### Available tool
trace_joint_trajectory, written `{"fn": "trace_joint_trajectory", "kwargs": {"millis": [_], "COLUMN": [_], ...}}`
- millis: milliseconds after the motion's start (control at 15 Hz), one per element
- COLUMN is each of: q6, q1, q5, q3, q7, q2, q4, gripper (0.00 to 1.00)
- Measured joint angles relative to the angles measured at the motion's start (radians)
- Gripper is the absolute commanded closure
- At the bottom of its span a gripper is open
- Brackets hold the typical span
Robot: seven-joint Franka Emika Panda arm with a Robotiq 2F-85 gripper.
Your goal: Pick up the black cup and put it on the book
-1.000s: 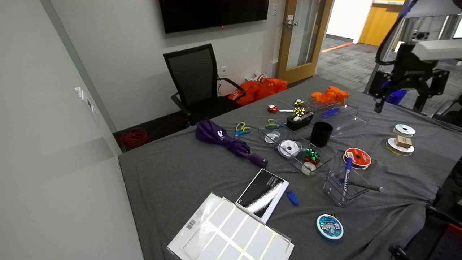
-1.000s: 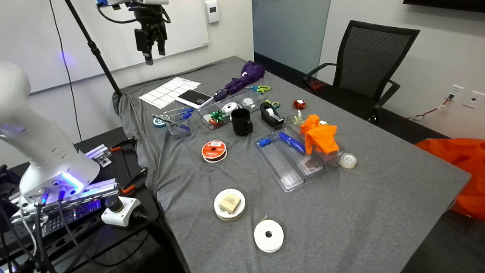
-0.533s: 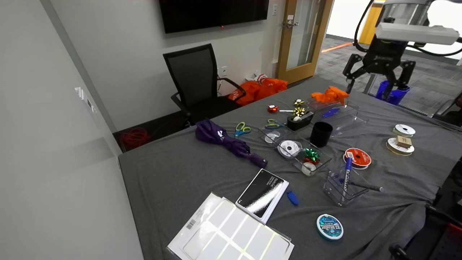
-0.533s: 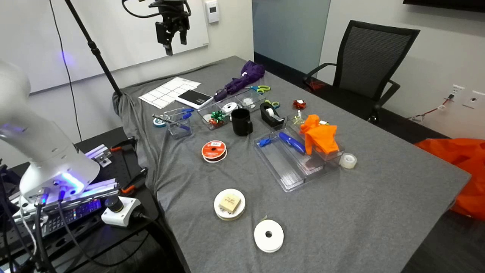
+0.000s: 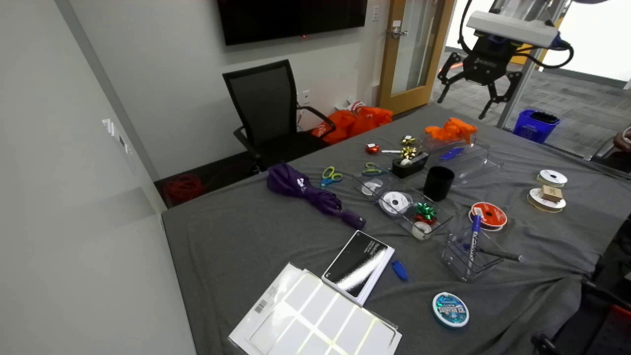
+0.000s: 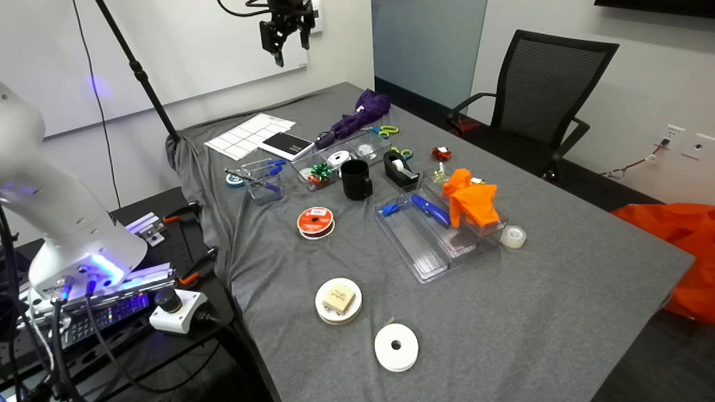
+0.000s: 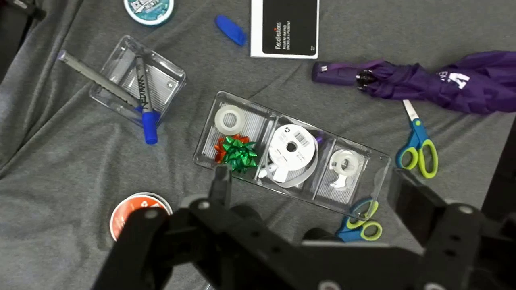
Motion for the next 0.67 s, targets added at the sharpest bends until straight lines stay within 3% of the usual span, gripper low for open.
{"fn": "trace_joint_trajectory", "kwargs": {"millis": [667], "q6": [0.041], "q1": [0.002], "q5": [0.029], "q3": [-0.004], "q7": [0.146], "q2": [0.09], "q4": [0.103], "gripper": [0.0]}}
